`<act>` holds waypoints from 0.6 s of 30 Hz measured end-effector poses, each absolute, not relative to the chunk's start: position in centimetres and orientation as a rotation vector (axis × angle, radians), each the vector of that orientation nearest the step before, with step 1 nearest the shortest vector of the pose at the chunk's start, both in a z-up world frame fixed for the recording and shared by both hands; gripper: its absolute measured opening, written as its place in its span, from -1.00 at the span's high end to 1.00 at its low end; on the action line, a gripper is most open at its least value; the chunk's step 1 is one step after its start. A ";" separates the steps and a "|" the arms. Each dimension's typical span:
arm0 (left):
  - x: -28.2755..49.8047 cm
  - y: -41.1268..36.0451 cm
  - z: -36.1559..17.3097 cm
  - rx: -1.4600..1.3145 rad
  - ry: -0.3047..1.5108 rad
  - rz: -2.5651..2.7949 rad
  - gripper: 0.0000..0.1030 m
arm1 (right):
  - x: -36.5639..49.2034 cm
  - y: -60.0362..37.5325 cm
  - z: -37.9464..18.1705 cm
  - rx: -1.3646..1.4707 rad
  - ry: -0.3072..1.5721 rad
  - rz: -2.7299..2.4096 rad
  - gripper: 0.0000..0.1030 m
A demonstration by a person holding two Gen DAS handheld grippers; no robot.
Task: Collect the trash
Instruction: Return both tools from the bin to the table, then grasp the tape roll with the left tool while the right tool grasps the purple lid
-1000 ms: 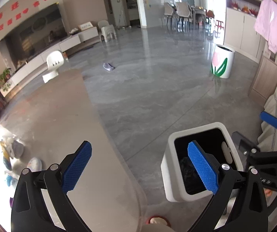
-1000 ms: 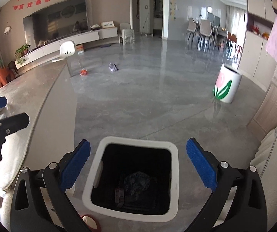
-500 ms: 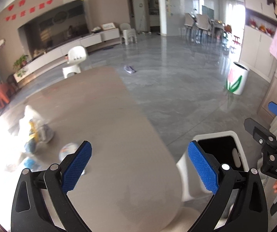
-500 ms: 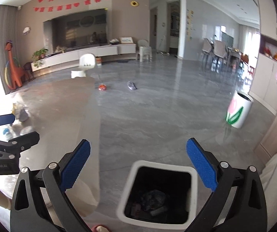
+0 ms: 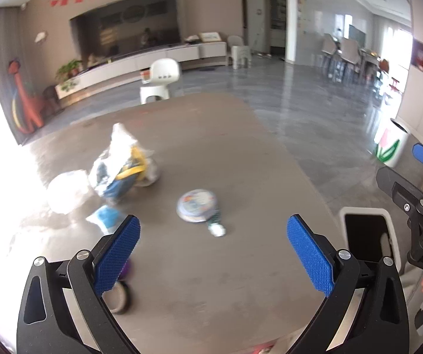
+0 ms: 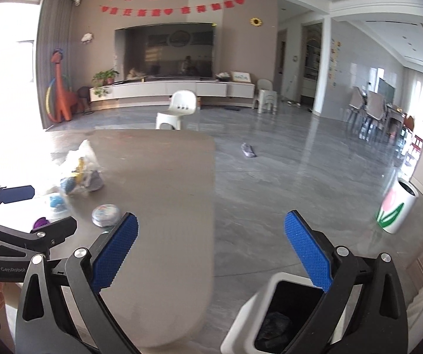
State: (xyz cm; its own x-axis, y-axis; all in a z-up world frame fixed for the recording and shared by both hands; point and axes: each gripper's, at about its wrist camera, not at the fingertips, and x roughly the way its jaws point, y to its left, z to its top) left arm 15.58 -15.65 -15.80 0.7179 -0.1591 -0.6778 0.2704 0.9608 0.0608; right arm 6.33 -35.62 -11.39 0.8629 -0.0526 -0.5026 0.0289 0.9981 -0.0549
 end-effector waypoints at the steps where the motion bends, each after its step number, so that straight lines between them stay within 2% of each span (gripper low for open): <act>1: 15.7 -14.9 -15.8 0.151 0.734 -0.228 -0.91 | 6.5 -35.1 -11.4 -0.052 0.528 -0.033 -0.93; 18: 16.0 -4.1 -21.2 0.048 0.826 -0.077 -0.91 | 9.2 -24.9 -13.6 -0.088 0.559 0.100 -0.93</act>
